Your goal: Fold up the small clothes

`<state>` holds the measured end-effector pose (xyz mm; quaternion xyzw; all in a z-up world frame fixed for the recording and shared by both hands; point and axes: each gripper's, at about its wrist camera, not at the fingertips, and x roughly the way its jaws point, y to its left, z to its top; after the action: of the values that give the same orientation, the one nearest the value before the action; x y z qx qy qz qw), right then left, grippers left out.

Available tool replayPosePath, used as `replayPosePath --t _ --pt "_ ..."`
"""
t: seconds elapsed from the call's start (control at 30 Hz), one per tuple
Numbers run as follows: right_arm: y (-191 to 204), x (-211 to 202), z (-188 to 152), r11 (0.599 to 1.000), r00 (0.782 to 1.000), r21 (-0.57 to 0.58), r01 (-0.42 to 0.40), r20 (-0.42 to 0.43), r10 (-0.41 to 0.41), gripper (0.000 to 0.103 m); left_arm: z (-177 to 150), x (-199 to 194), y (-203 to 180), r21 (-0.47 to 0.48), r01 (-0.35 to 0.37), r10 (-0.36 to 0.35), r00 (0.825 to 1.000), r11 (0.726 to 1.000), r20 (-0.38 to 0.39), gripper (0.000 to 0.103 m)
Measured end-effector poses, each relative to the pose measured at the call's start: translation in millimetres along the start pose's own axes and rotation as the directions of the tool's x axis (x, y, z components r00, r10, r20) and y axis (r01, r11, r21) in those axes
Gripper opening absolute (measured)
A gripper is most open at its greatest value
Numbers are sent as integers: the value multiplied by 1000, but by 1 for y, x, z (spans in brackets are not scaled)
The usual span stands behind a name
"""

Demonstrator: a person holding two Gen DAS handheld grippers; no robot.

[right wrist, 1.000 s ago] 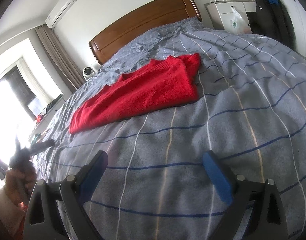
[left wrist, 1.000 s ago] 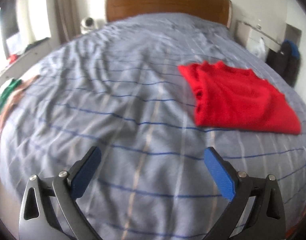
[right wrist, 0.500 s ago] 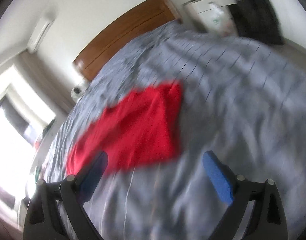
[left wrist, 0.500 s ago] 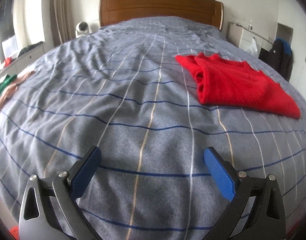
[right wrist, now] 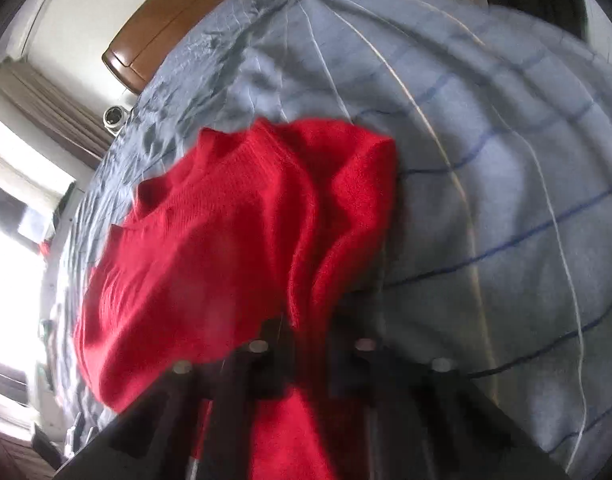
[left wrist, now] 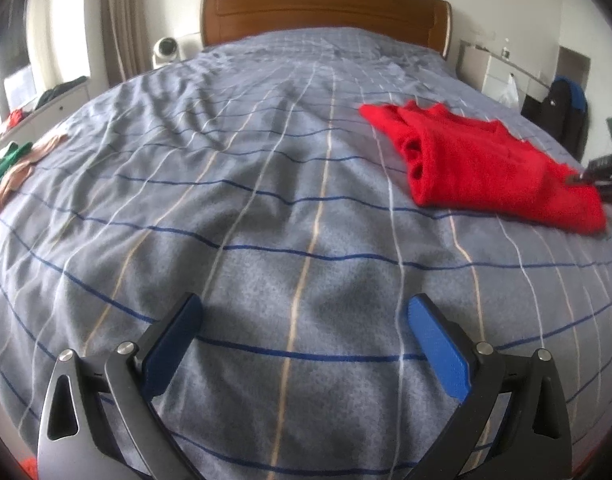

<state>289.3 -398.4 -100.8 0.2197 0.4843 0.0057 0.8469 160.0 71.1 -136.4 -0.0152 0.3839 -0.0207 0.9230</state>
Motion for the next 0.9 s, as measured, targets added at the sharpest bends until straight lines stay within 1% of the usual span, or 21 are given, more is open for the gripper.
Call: replayPosePath --t 0.07,0.13,0.2,0.27,0.33,0.37,0.43,0.5,0.53,0.57,0.6,0.63,0.67,0.7,0.73,0.77,0.8,0.83,0.87,0.9 --pt "24 -16 5 1000 999 -28 1 37 0 11 3 -1 7 -23 -29 29 1000 999 10 102" --pt "57 -29 13 996 998 -70 -47 46 50 11 6 -1 12 -43 -51 52 998 998 20 102" --pt "109 -35 18 986 995 -143 -87 35 93 11 9 -2 20 -65 -61 63 998 996 30 102" --pt "152 -30 14 974 994 -201 -105 11 109 11 10 -3 27 -87 -63 67 997 994 37 102" --pt "204 -14 7 955 992 -269 -126 -24 124 11 9 -3 35 -108 -64 68 997 992 35 102" --pt "218 -7 1 948 992 -292 -127 -32 122 11 9 -2 38 -118 -63 67 997 991 31 102" --pt "256 18 -15 931 992 -345 -120 -63 105 11 8 -1 45 -131 -59 63 998 990 27 102" --pt "273 38 -31 923 993 -371 -102 -87 74 12 8 0 49 -136 -63 67 997 989 24 102" --pt "281 50 -42 916 993 -392 -83 -109 44 15 8 1 51 -139 -64 68 997 988 20 102" --pt "287 63 -53 912 987 -400 -90 -156 30 26 8 1 53 -143 -63 66 998 988 16 102" --pt "289 74 -57 912 979 -392 -121 -200 43 45 8 2 54 -146 -59 62 998 988 14 102" --pt "291 77 -63 911 966 -374 -174 -243 85 54 8 1 55 -149 -54 57 998 987 15 102" --pt "289 69 -65 905 958 -361 -226 -249 140 62 8 0 55 -151 -52 54 998 987 16 102" --pt "288 62 -65 899 952 -354 -259 -253 174 62 8 1 56 -151 -49 52 999 987 16 102" --pt "286 47 -63 886 938 -341 -315 -256 235 62 9 1 55 -150 -48 51 999 987 15 102" --pt "282 34 -60 877 930 -333 -347 -247 274 62 9 2 56 -151 -47 50 999 987 14 102" --pt "279 19 -58 863 919 -330 -383 -229 320 66 9 2 56 -152 -46 48 999 987 12 102" --pt "273 3 -54 852 915 -339 -400 -200 350 68 9 2 57 -155 -45 47 999 987 11 102" --pt "266 -15 -51 850 925 -366 -379 -150 348 69 10 2 57 -160 -44 46 999 986 11 102" --pt "259 -27 -50 859 945 -396 -325 -95 313 69 10 2 57 -165 -44 46 999 985 10 102"
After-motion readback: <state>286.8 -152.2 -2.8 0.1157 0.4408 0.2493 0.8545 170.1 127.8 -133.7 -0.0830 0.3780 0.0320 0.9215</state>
